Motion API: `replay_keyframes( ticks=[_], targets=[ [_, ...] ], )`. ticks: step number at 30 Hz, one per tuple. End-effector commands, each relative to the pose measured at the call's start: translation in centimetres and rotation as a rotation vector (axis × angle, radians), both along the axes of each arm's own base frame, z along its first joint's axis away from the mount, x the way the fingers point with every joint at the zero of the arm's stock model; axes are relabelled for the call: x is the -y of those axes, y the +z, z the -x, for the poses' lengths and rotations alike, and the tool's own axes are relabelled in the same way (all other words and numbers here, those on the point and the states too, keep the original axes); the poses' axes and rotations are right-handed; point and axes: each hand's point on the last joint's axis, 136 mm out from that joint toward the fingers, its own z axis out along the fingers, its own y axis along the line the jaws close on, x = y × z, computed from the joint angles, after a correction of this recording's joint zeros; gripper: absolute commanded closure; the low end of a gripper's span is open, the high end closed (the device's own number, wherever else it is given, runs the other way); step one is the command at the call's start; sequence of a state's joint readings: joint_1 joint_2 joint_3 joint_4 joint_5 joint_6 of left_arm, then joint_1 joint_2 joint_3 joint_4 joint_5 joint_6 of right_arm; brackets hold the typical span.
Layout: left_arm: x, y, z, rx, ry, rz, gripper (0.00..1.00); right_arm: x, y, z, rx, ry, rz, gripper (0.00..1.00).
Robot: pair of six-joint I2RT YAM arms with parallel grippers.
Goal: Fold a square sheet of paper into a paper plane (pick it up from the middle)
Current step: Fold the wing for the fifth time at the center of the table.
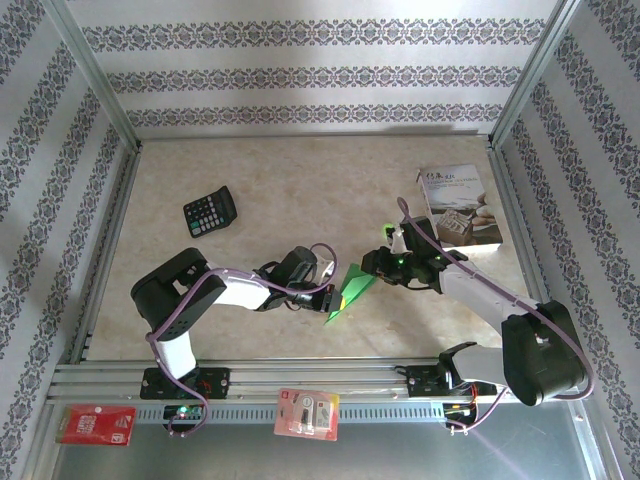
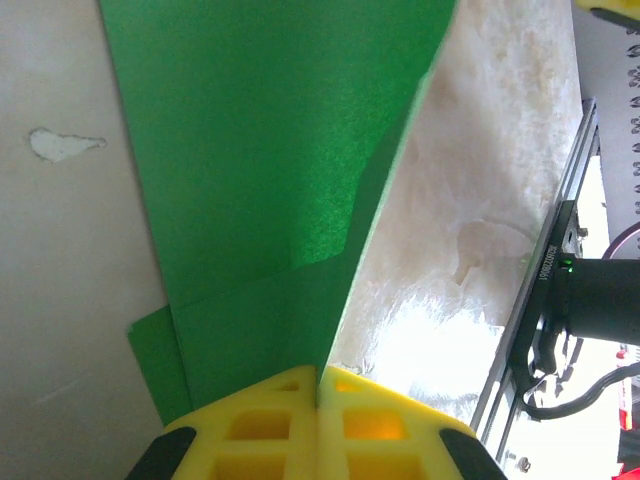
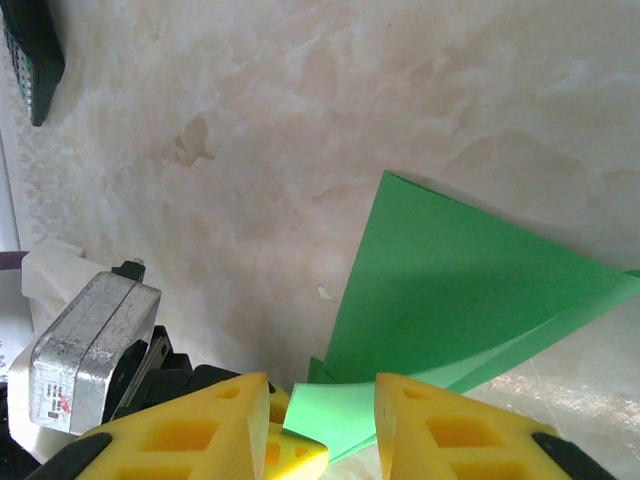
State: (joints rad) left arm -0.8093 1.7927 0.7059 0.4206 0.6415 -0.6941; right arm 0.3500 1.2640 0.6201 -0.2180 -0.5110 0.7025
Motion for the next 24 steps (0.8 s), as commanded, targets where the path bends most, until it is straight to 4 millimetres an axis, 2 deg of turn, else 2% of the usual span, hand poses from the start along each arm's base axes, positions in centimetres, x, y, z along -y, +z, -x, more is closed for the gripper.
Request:
replay_keyframes(
  ticks=[1,11,24],
  targets=[
    [0.1,0.0,-0.2,-0.014,0.002,0.041,1.0,-0.6,0.5,-0.2,0.023,0.025,-0.001,0.66],
    [-0.3,-1.2,-0.1,-0.067,0.024,0.042,1.0,-1.3,0.5,0.9,0.098,0.115,0.041,0.69],
    [-0.6,-2.4,0.3,-0.107,0.031,0.019,1.0,-2.8,-2.3,2.1,0.088,0.183,0.094,0.84]
  ],
)
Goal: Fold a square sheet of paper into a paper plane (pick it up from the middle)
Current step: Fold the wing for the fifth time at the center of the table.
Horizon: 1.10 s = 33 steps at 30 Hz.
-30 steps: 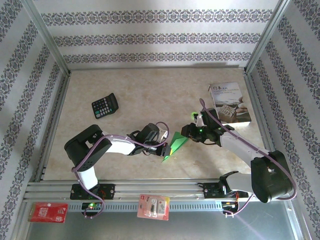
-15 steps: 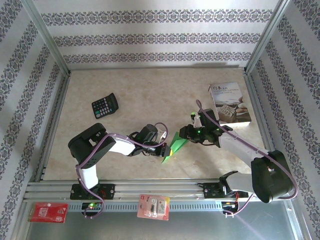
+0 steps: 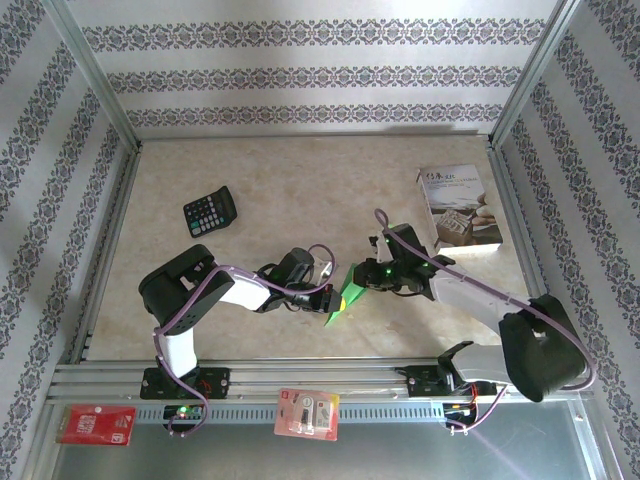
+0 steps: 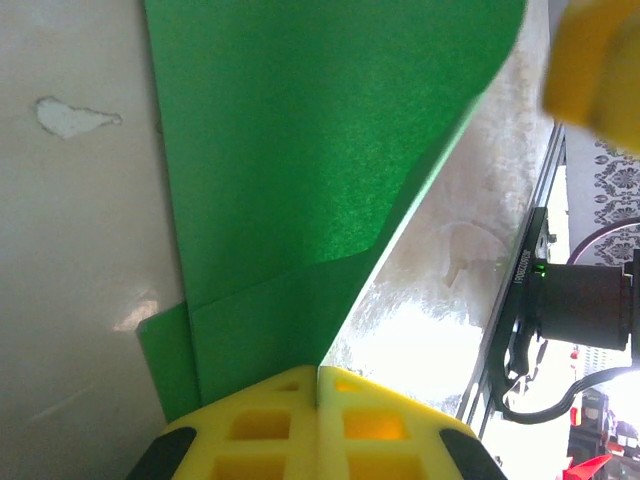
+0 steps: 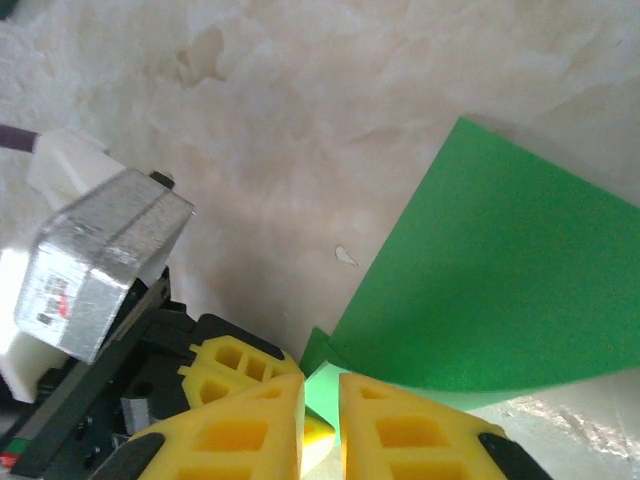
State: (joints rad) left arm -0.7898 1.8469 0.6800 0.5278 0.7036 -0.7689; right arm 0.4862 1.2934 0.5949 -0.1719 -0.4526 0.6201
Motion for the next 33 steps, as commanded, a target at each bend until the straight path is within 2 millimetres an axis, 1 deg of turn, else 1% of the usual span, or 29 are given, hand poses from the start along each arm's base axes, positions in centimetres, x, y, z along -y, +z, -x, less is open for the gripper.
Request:
replay_keyframes(
  ticks=[1,9,12,16,28,33],
  targets=[
    [-0.7,-1.6,0.2,-0.035,0.014,-0.033,1.0,-0.3,-1.0,0.1,0.024,0.028,0.03,0.84],
    [-1.0,-2.1,0.3,-0.042,0.013,-0.057,1.0,-0.7,-2.6,-0.4,0.007,0.025,0.062,0.86],
    [-1.0,-2.1,0.2,-0.045,0.02,-0.066,1.0,0.1,-3.6,-0.5,-0.011,0.006,0.107,0.87],
    [-1.3,-2.7,0.3,-0.063,0.032,-0.089,1.0,0.9,-4.9,-0.4,-0.04,-0.022,0.149,0.88],
    [-1.7,-3.7,0.8,-0.103,0.033,-0.116,1.0,2.0,-6.4,-0.7,-0.068,-0.054,0.189,0.88],
    [-1.8,-4.1,0.9,-0.112,0.033,-0.129,1.0,2.3,-6.3,-0.7,-0.071,-0.06,0.188,0.87]
  ],
)
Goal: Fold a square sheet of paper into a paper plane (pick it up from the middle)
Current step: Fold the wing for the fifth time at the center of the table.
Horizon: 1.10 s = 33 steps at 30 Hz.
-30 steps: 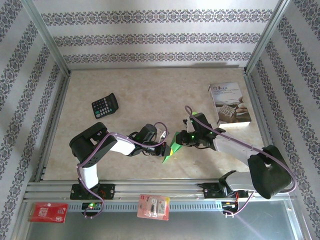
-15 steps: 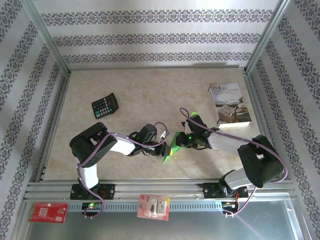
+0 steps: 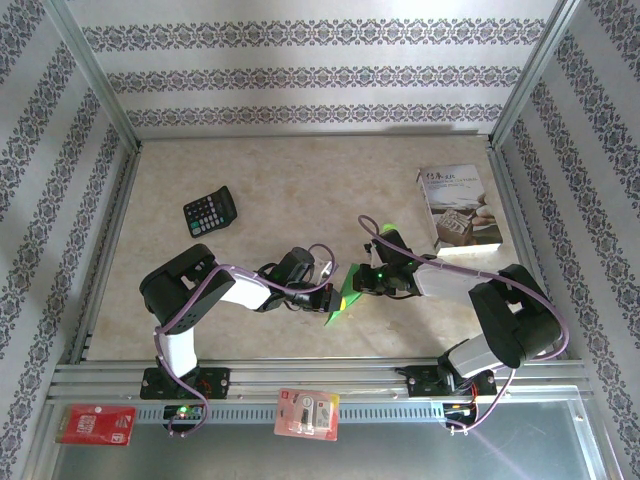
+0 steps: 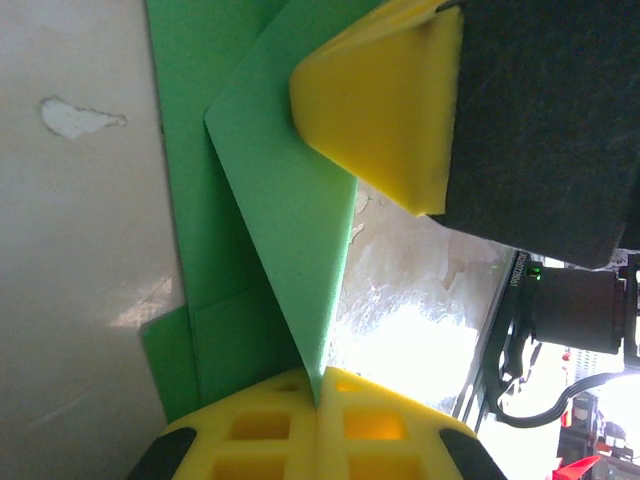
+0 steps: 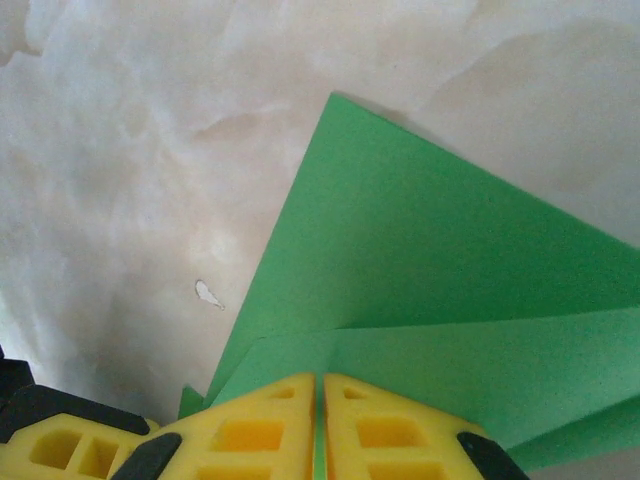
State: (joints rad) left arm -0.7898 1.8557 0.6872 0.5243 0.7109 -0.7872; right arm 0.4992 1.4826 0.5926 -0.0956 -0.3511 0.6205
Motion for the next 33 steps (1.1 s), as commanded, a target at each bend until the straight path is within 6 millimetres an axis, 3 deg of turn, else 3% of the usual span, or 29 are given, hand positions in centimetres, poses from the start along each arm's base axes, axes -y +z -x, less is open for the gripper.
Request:
replay_keyframes(
  ticks=[1,10,15,21,26,30,33],
  targets=[
    [-1.9,-4.0,0.9,-0.092,0.026,-0.13,1.0,1.5,-1.2,0.2,-0.013,-0.02,0.06,0.87],
    [-2.1,-4.3,1.0,-0.098,0.028,-0.15,1.0,2.0,-2.5,0.4,-0.049,-0.026,0.082,0.87],
    [-2.1,-3.4,0.7,-0.081,0.03,-0.151,0.95,2.3,-3.0,0.7,-0.073,-0.038,0.086,0.87],
    [-2.2,-1.2,0.3,-0.034,0.026,-0.164,0.83,2.4,-3.2,0.9,-0.077,-0.044,0.092,0.88],
    [-2.6,1.7,-0.1,0.039,0.02,-0.173,0.7,2.5,-3.3,1.0,-0.082,-0.044,0.091,0.88],
    [-2.3,4.3,-0.2,0.093,0.013,-0.141,0.69,2.5,-3.3,1.0,-0.08,-0.044,0.091,0.88],
    [-1.0,5.4,0.5,0.109,-0.017,-0.115,0.76,2.5,-3.2,1.0,-0.078,-0.045,0.091,0.88]
  ],
)
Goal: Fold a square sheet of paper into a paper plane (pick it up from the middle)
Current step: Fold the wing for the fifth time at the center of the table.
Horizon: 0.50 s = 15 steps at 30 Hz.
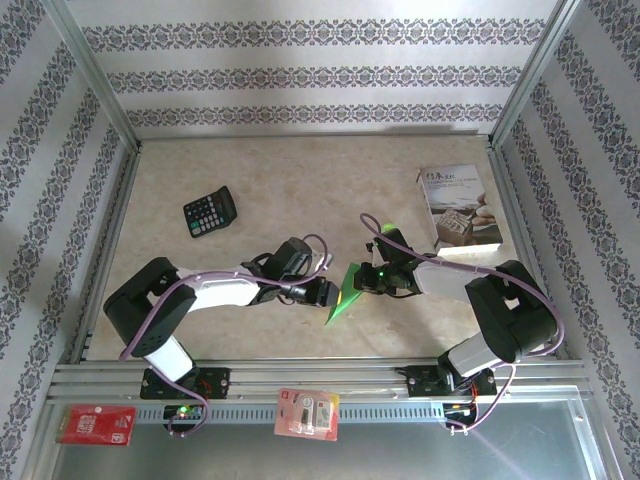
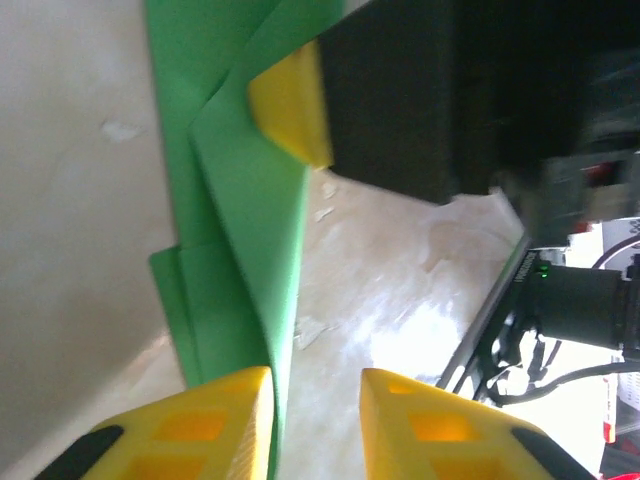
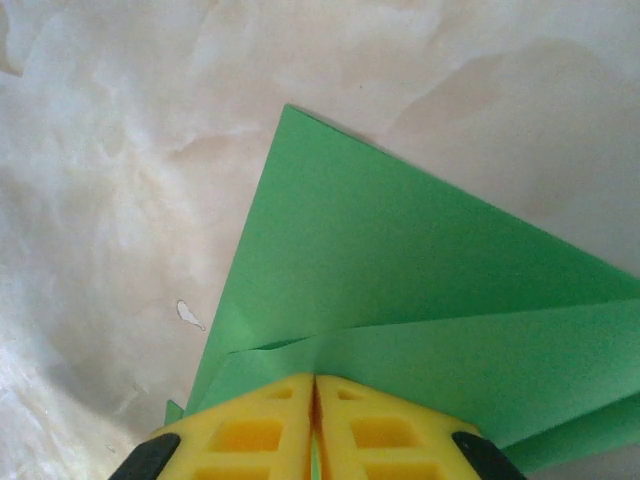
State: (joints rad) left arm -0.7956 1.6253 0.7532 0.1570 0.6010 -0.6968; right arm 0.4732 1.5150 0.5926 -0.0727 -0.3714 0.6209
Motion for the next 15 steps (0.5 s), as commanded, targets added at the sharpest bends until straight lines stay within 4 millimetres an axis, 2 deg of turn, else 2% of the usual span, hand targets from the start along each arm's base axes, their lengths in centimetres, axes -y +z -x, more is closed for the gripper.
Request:
replay_keyframes(
  ticks=[1,4,6,15],
  targets=[
    [1.3,1.2,1.0,0.031,-0.056,0.002,0.8,2.3,-2.7,1.4,-0.062,-0.028,0.103,0.88],
    [2.8,1.1,2.0,0.014,-0.103,0.012,0.87,2.3,-2.7,1.5,-0.061,-0.029,0.104,0.88],
    [3.1,0.6,1.9,0.003,-0.101,0.004,0.9,2.3,-2.7,1.4,-0.06,-0.029,0.102,0.88],
    [2.7,-3.4,0.9,-0.045,-0.078,-0.054,0.93,2.2,-2.8,1.5,-0.067,-0.029,0.094,0.88]
  ],
)
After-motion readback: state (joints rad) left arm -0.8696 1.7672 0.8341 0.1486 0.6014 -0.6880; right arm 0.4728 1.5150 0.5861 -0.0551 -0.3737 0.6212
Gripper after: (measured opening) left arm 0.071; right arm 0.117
